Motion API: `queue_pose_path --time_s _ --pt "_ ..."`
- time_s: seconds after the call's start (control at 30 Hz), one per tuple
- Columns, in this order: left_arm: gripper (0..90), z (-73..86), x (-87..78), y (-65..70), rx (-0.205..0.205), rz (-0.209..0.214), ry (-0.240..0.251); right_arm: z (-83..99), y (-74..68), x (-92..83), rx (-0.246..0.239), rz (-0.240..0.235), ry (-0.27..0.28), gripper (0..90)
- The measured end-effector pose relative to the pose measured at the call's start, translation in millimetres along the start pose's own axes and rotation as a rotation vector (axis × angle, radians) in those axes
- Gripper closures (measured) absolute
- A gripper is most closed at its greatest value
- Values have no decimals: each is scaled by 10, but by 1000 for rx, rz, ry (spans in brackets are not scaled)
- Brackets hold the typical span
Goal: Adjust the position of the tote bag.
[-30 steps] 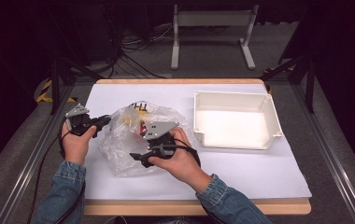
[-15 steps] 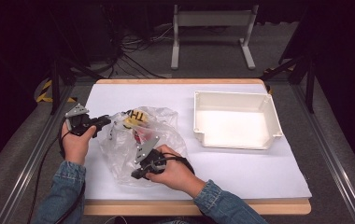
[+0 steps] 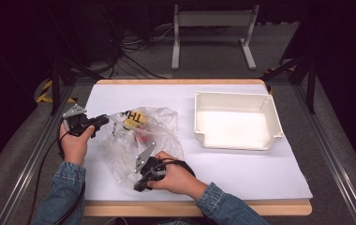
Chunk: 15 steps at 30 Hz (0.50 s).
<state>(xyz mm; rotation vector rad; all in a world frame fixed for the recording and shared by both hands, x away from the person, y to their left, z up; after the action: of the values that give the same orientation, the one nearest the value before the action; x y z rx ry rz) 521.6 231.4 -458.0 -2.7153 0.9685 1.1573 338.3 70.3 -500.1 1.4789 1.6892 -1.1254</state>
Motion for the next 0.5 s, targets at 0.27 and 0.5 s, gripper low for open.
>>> queue_pose_path --time_s 0.27,0.5 --pt "727 -74 -54 142 49 23 19 -145 166 -441 40 157 181 405" --pt "734 -92 -101 177 58 19 30 -195 227 -800 45 271 253 303"
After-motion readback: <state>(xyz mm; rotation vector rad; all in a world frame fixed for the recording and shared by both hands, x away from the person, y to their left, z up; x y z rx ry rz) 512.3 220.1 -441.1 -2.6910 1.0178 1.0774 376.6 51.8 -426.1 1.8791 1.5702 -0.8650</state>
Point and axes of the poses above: each handheld gripper's, and its own axes: x roughly forward along the jaws, z roughly out of its underside, y roughly to its right, the point moved 10 cm from there along x, roughly forward along the jaws, and after that the axes turned 14 degrees about -y, right-handed, at the moved point
